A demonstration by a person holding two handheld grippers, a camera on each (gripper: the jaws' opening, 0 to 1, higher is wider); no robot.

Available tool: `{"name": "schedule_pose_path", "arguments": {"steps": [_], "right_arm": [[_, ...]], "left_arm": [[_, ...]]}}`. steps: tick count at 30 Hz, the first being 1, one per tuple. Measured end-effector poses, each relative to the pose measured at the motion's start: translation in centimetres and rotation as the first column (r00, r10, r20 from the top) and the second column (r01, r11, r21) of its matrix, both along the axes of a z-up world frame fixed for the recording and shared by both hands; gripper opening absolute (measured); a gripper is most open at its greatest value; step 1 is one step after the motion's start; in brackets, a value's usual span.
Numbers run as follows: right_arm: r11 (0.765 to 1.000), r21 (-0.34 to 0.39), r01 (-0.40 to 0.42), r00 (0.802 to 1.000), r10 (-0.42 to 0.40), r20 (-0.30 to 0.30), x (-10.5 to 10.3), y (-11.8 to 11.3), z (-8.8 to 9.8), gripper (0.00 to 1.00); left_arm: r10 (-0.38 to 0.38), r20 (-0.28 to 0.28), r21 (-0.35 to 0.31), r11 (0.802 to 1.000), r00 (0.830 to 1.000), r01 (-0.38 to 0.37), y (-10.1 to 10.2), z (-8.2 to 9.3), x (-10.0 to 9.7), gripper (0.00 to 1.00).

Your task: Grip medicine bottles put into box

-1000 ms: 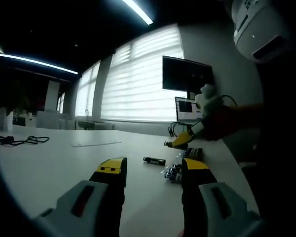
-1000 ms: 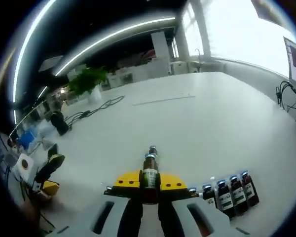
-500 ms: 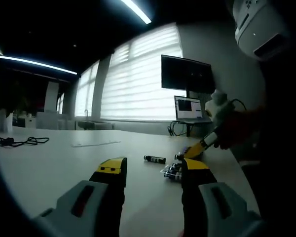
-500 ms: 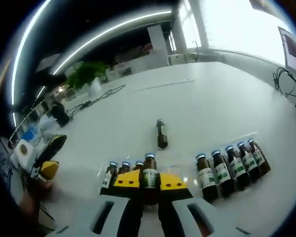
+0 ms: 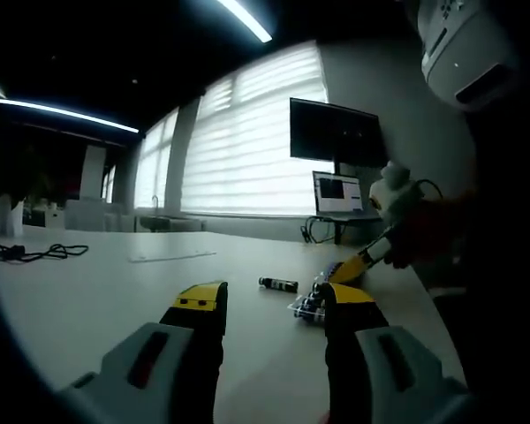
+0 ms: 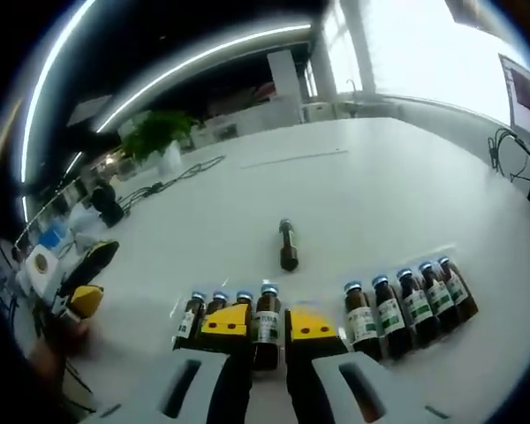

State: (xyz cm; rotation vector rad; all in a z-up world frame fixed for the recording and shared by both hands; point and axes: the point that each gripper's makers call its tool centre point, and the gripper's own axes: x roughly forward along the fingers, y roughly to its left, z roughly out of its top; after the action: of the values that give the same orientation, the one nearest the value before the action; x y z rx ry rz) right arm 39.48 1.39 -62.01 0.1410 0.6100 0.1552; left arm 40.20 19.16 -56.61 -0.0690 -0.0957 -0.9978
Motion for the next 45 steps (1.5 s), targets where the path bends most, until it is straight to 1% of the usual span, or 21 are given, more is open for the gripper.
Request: {"name": "schedule_pose_path", "arguments": {"steps": [1, 2, 5, 7, 13, 17, 18, 22, 28, 29, 30, 31, 33, 37, 40, 41, 45], "right_arm": [[0.999, -0.034, -0.012, 1.000, 0.012, 0.002, 0.0, -0.2, -0.1, 0.05], [0.999, -0.045, -0.018, 1.000, 0.019, 0.004, 0.0, -0.1, -0.1, 0.03], [0.994, -0.095, -0.052, 0.998, 0.053, 0.014, -0.1, 0.4, -0.2, 0.02], [0.986, -0.152, -0.062, 0.997, 0.067, 0.031, -0.1, 0.3, -0.1, 0.02], [0.976, -0.204, -0.075, 0.995, 0.085, 0.042, -0.4, 0.7, 0.0, 0.00], [0.972, -0.219, -0.083, 0.994, 0.095, 0.047, -0.5, 0.8, 0.1, 0.00], [0.963, -0.251, -0.093, 0.992, 0.110, 0.053, -0.6, 0.9, 0.1, 0.00], [0.955, -0.279, -0.099, 0.991, 0.121, 0.065, -0.6, 1.1, 0.1, 0.00], [0.952, -0.291, -0.090, 0.988, 0.123, 0.094, -0.7, 1.0, 0.1, 0.00], [0.949, -0.300, -0.098, 0.988, 0.128, 0.084, -0.7, 0.9, -0.3, 0.00], [0.949, -0.290, -0.121, 0.987, 0.145, 0.064, -1.0, 1.2, -1.0, 0.00], [0.955, -0.275, -0.108, 0.991, 0.127, 0.049, -1.7, 1.3, -1.2, 0.00], [0.951, -0.293, -0.094, 0.987, 0.128, 0.098, -1.1, 1.3, -0.5, 0.00], [0.953, -0.292, -0.087, 0.989, 0.119, 0.094, -0.8, 0.8, -0.6, 0.00], [0.960, -0.265, -0.085, 0.991, 0.110, 0.078, -0.5, 0.7, -0.2, 0.00], [0.966, -0.245, -0.081, 0.987, 0.112, 0.115, -0.1, 1.0, 0.5, 0.02], [0.964, -0.249, -0.089, 0.986, 0.121, 0.117, 0.6, 1.0, 1.1, 0.03]], "left_arm": [[0.000, 0.000, 0.000, 1.000, 1.000, 0.000, 0.0, 0.0, 0.0, 0.37], [0.000, 0.000, 0.000, 1.000, 1.000, 0.000, 0.0, 0.0, 0.0, 0.37], [0.002, 0.000, 0.002, 1.000, 1.000, -0.002, 0.0, 0.0, 0.0, 0.37], [0.004, 0.000, 0.003, 1.000, 1.000, -0.004, 0.0, -0.1, 0.1, 0.37], [0.003, -0.001, 0.003, 1.000, 1.000, -0.003, 0.0, -0.1, 0.1, 0.37], [0.001, -0.002, 0.002, 1.000, 1.000, -0.001, 0.0, -0.1, 0.1, 0.37], [0.001, -0.001, 0.002, 1.000, 1.000, -0.001, 0.0, -0.1, 0.1, 0.37], [-0.001, -0.003, -0.003, 1.000, 1.000, 0.001, 0.0, 0.0, 0.0, 0.37], [-0.003, -0.004, -0.004, 1.000, 1.000, 0.003, 0.0, 0.0, 0.0, 0.37], [-0.003, -0.004, -0.005, 1.000, 1.000, 0.003, 0.0, 0.0, 0.0, 0.37], [-0.003, -0.004, -0.005, 1.000, 1.000, 0.003, 0.0, 0.0, 0.0, 0.37], [-0.003, -0.004, -0.005, 1.000, 1.000, 0.003, 0.0, 0.0, 0.0, 0.37], [-0.004, -0.004, -0.005, 1.000, 1.000, 0.003, 0.0, 0.0, 0.0, 0.37], [-0.004, -0.004, -0.004, 1.000, 1.000, 0.004, 0.0, -0.1, 0.0, 0.37], [-0.005, -0.004, -0.003, 1.000, 1.000, 0.005, -0.1, -0.1, 0.0, 0.37], [-0.004, -0.004, -0.003, 1.000, 1.000, 0.004, -0.1, -0.1, 0.0, 0.37], [-0.004, -0.005, -0.002, 1.000, 1.000, 0.004, -0.1, -0.1, 0.0, 0.37]]}}
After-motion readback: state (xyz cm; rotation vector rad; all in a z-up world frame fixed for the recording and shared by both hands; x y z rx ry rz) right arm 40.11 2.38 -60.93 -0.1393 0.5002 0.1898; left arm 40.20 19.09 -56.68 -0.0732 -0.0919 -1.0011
